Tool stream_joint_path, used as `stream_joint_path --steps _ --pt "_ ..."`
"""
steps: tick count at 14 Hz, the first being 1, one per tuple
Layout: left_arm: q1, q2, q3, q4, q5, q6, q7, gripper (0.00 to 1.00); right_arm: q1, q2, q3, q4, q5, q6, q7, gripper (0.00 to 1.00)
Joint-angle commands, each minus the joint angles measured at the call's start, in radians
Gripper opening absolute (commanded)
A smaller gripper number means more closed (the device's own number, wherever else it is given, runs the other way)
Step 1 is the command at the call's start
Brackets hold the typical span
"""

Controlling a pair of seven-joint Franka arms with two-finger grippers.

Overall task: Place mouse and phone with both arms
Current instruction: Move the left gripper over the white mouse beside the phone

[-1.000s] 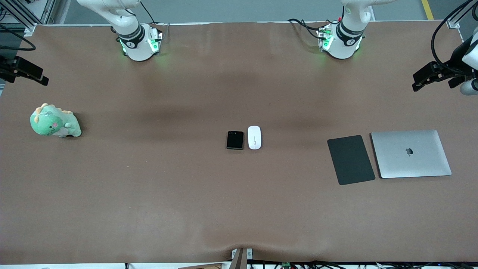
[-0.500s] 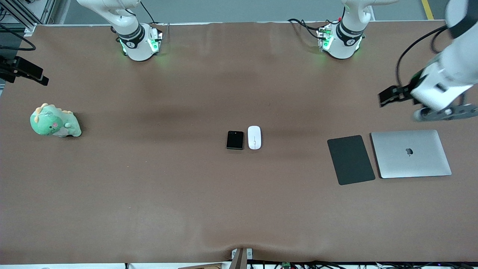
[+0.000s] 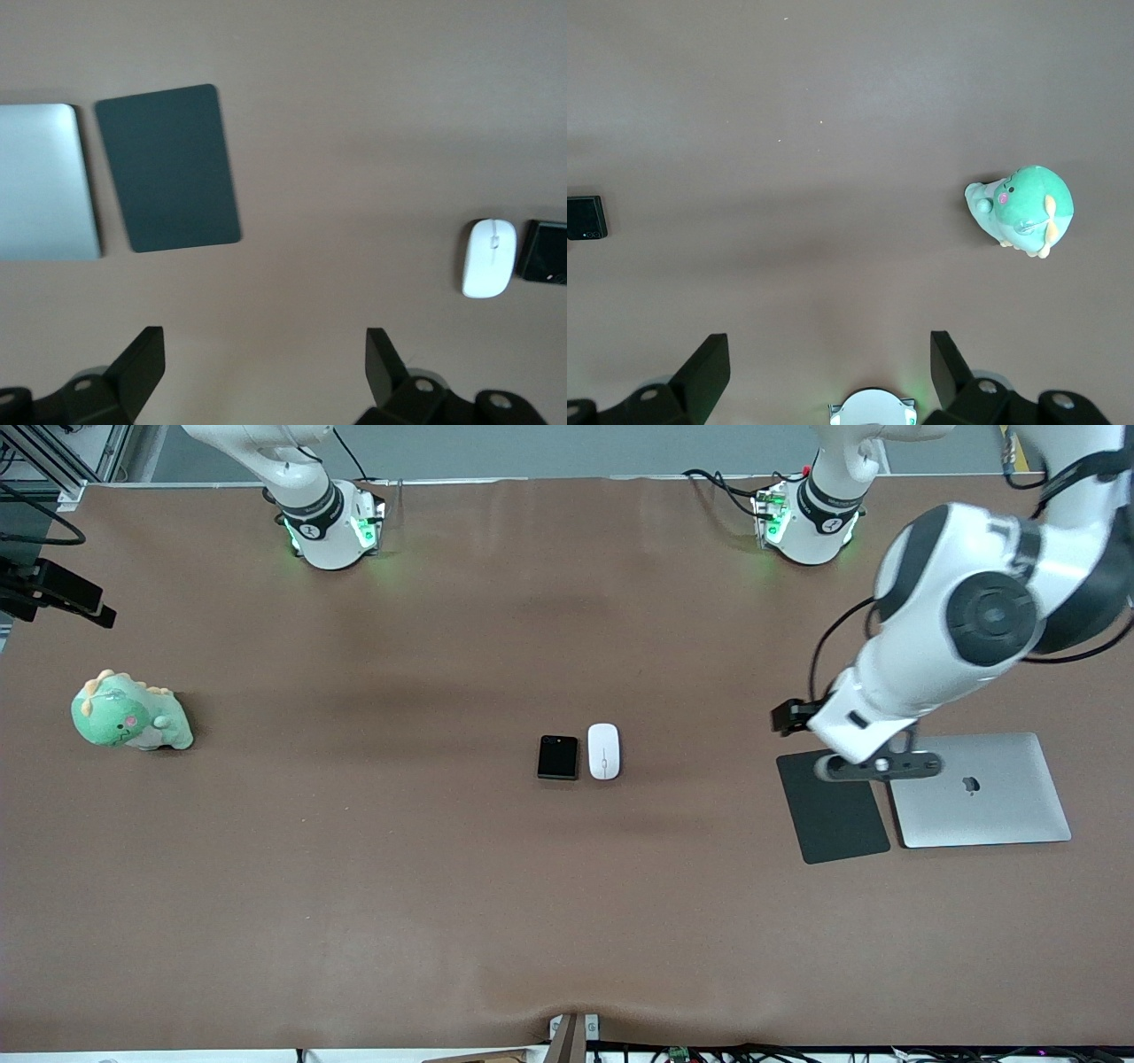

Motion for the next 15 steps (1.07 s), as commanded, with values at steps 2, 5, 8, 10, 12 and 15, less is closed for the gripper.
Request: stream_joint_path --steps 2,5,8,10,12,15 --pt "-0.091 0.065 -0.003 -0.023 -0.003 0.093 -0.110 1.00 0.002 0.007 -0.002 0.020 0.007 -0.015 -0.003 1.00" --pt "-0.133 0.104 -0.003 -0.071 0.002 0.207 -0.121 1.00 0.002 0.007 -0.002 0.021 0.007 -0.015 -0.003 1.00" --pt "-0.182 0.166 -0.004 -0.079 0.003 0.331 -0.164 1.00 0.002 0.007 -0.002 0.020 0.007 -0.015 -0.003 1.00" --pt "-0.225 0.209 -0.003 -0.074 0.005 0.385 -0.242 1.00 0.002 0.007 -0.002 0.020 0.006 -0.015 -0.003 1.00" --pt "-0.248 0.263 -0.003 -0.077 0.006 0.449 -0.250 1.00 0.002 0.007 -0.001 0.020 0.006 -0.015 -0.003 1.00" --pt "-0.289 0.329 0.000 -0.075 0.005 0.543 -0.256 1.00 0.002 0.007 -0.002 0.021 0.007 -0.015 -0.003 1.00"
